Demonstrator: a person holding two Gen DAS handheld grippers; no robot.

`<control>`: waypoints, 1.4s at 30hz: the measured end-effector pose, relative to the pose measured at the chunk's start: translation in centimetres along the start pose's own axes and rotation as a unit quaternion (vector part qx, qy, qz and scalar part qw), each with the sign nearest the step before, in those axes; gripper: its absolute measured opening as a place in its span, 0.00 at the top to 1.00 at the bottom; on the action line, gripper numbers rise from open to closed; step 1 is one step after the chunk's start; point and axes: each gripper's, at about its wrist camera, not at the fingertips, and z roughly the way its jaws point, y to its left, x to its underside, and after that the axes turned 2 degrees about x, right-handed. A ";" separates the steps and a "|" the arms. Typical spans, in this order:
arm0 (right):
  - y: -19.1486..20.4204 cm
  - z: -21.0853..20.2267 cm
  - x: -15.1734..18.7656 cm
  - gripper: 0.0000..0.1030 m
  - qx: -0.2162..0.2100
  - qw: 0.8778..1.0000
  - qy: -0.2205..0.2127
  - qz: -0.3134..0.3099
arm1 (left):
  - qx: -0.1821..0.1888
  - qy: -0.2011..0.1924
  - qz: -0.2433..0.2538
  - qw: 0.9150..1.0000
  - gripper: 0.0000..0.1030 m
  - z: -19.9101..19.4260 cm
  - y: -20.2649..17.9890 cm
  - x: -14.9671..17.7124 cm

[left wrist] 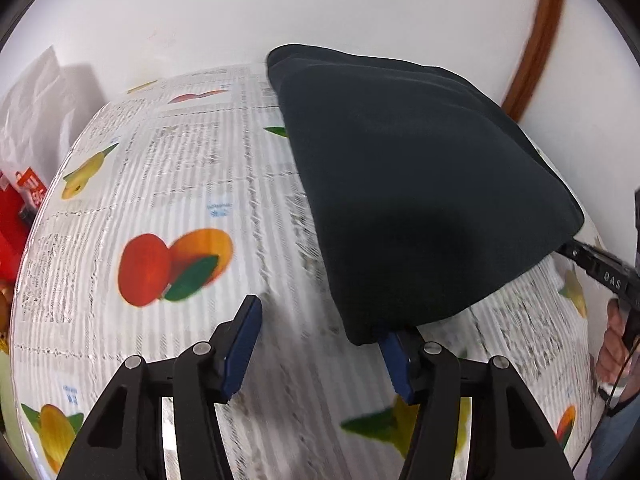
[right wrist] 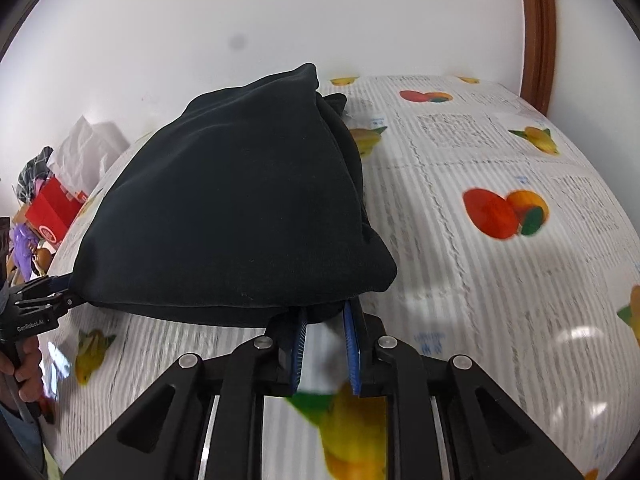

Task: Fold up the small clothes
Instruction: 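Open both grippers and pull them back from the folded sweatshirt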

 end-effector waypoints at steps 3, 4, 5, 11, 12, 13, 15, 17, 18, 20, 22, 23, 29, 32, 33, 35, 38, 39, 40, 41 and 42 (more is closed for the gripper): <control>0.4 0.5 -0.4 0.83 -0.003 1.000 0.001 0.005 | -0.001 0.003 -0.017 1.000 0.45 0.1 0.6 -0.3; 0.5 0.4 -0.5 0.83 -0.001 1.000 0.001 0.003 | 0.000 0.005 -0.020 1.000 0.45 0.0 0.6 -0.3; 0.6 0.4 -0.4 0.83 0.001 1.000 0.001 0.001 | -0.002 0.006 -0.021 1.000 0.46 -0.1 0.6 -0.2; 0.2 -2.0 -0.1 0.82 0.028 0.999 -0.008 0.015 | 0.010 0.000 -0.031 0.999 0.47 -1.9 0.2 0.8; 0.1 -2.5 -0.1 0.82 0.029 0.999 -0.013 0.020 | 0.010 -0.002 -0.031 0.999 0.47 -2.2 0.0 1.0; 0.1 -3.2 -0.1 0.81 0.029 0.999 -0.018 0.024 | 0.010 -0.005 -0.029 1.000 0.47 -2.7 -0.3 1.1; 0.4 -4.6 -0.1 0.78 0.042 0.998 -0.026 0.025 | 0.012 -0.012 -0.029 0.999 0.45 -3.6 -0.6 1.4; 0.9 -6.1 -0.1 0.72 0.058 0.997 -0.040 0.019 | 0.010 -0.024 -0.027 0.999 0.42 -4.8 -1.2 1.4; 1.1 -6.7 -0.1 0.67 0.060 0.997 -0.043 0.019 | 0.009 -0.031 -0.025 0.999 0.41 -5.4 -1.4 1.4; 1.3 -8.0 -0.1 0.62 0.055 0.997 -0.049 0.024 | 0.009 -0.048 -0.021 0.999 0.35 -7.1 -2.2 1.5; 1.7 -9.5 0.0 0.57 0.050 0.997 -0.058 0.033 | 0.010 -0.061 -0.018 0.998 0.32 -8.4 -2.9 1.5; 1.9 -10.2 0.0 0.54 0.048 0.996 -0.062 0.034 | 0.010 -0.067 -0.015 0.998 0.30 -9.3 -3.3 1.6; 4.3 -14.5 0.2 0.47 0.089 0.993 -0.075 0.010 | -0.015 -0.107 -0.001 0.994 0.18 -13.7 -5.2 2.3; 4.9 -16.6 0.6 0.45 0.086 0.993 -0.078 0.007 | -0.027 -0.124 0.003 0.992 0.13 -16.0 -6.1 3.1; 5.1 -17.4 0.8 0.45 0.082 0.993 -0.079 0.007 | -0.030 -0.128 0.005 0.991 0.12 -16.6 -6.4 3.3; 5.3 -18.9 1.1 0.42 0.084 0.993 -0.086 0.019 | -0.043 -0.141 0.010 0.989 0.08 -18.1 -7.1 4.0; 6.1 -21.0 2.1 0.22 0.098 0.990 -0.100 0.020 | -0.057 -0.156 0.014 0.986 0.04 -20.1 -7.7 5.3; 6.4 -21.6 2.5 0.18 0.102 0.989 -0.108 0.017 | -0.060 -0.159 0.014 0.985 0.03 -20.5 -7.9 5.6; 6.6 -22.1 3.0 0.16 0.105 0.988 -0.115 0.014 | -0.062 -0.163 0.013 0.985 0.02 -21.0 -7.9 5.9; 6.8 -22.7 3.5 0.12 0.106 0.987 -0.119 0.012 | -0.065 -0.167 0.011 0.984 0.01 -21.5 -8.0 6.3; 6.9 -23.1 3.9 0.09 0.106 0.987 -0.120 0.011 | -0.066 -0.169 0.009 0.983 0.00 -21.9 -8.1 6.7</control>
